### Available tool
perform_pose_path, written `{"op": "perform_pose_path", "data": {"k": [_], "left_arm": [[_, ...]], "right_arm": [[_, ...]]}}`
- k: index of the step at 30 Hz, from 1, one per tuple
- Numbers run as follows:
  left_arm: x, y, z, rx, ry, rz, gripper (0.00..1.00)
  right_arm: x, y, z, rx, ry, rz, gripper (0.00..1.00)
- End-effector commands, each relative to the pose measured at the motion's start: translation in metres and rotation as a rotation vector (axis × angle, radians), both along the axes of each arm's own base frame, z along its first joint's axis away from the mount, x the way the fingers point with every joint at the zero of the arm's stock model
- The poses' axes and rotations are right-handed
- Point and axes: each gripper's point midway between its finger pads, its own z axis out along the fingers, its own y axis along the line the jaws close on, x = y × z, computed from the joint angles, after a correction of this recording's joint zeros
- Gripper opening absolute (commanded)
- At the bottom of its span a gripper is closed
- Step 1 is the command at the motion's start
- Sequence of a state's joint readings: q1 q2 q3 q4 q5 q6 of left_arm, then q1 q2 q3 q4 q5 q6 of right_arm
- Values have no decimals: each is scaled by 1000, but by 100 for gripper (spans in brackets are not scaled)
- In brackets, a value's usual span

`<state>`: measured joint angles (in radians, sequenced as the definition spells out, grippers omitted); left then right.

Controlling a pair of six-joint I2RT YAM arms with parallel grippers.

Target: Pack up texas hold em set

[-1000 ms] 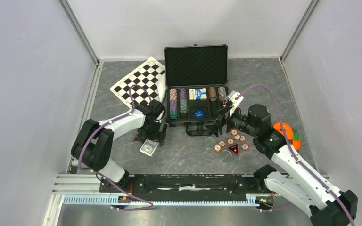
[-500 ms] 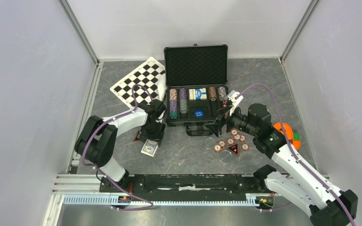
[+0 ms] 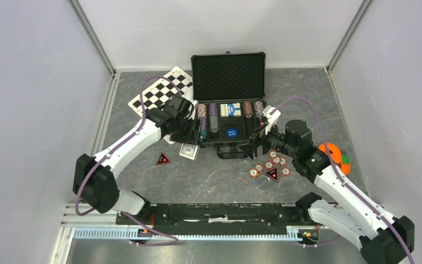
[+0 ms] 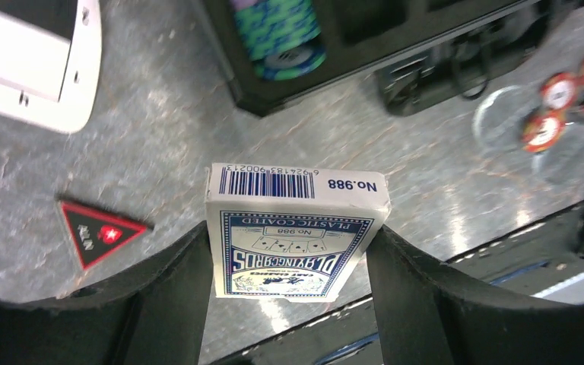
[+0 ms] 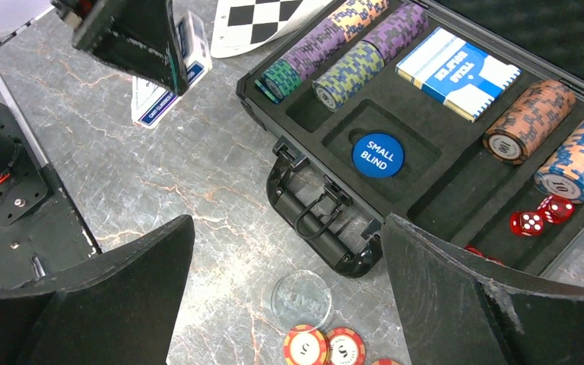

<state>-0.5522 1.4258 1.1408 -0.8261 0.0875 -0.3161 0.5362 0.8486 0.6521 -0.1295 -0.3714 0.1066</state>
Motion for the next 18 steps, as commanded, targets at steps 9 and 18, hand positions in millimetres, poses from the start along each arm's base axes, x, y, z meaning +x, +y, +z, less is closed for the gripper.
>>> {"op": "perform_pose_path", "data": {"k": [9,18], "left_arm": [[71,-85,50,-231,-174,-211,45],[104,-136,60,-283,-280,-361,44]], "right_arm": [[21,-18,-11,-11,-27,-163,98],[28,-33,-6,-32,-51,-254,98]]}}
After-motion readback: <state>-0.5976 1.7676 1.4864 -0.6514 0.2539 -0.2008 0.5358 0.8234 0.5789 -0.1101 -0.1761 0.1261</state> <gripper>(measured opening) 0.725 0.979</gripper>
